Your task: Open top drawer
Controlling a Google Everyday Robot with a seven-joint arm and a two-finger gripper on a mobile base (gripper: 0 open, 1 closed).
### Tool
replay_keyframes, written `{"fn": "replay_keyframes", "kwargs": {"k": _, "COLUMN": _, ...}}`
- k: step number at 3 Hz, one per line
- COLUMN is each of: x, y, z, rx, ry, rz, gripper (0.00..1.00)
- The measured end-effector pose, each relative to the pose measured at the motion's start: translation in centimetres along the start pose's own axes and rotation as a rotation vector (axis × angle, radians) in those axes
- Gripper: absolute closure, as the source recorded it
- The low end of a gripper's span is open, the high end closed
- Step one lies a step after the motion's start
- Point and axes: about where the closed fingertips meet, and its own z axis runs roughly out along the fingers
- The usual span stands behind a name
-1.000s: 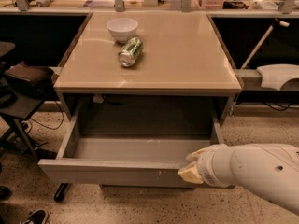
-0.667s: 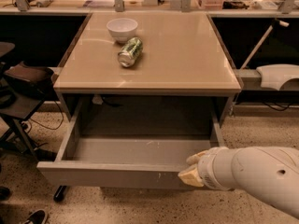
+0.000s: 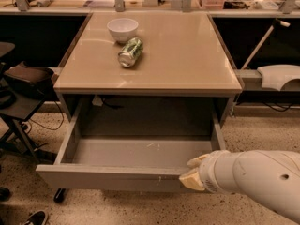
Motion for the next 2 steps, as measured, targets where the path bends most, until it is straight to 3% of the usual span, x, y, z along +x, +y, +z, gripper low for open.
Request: {"fn": "replay_keyframes", "kwargs": {"k": 2, "x": 0.38, "y": 0.51, "z": -0.37, "rx": -0.003, "ry": 0.005, "rz": 0.005, "gripper": 1.00}}
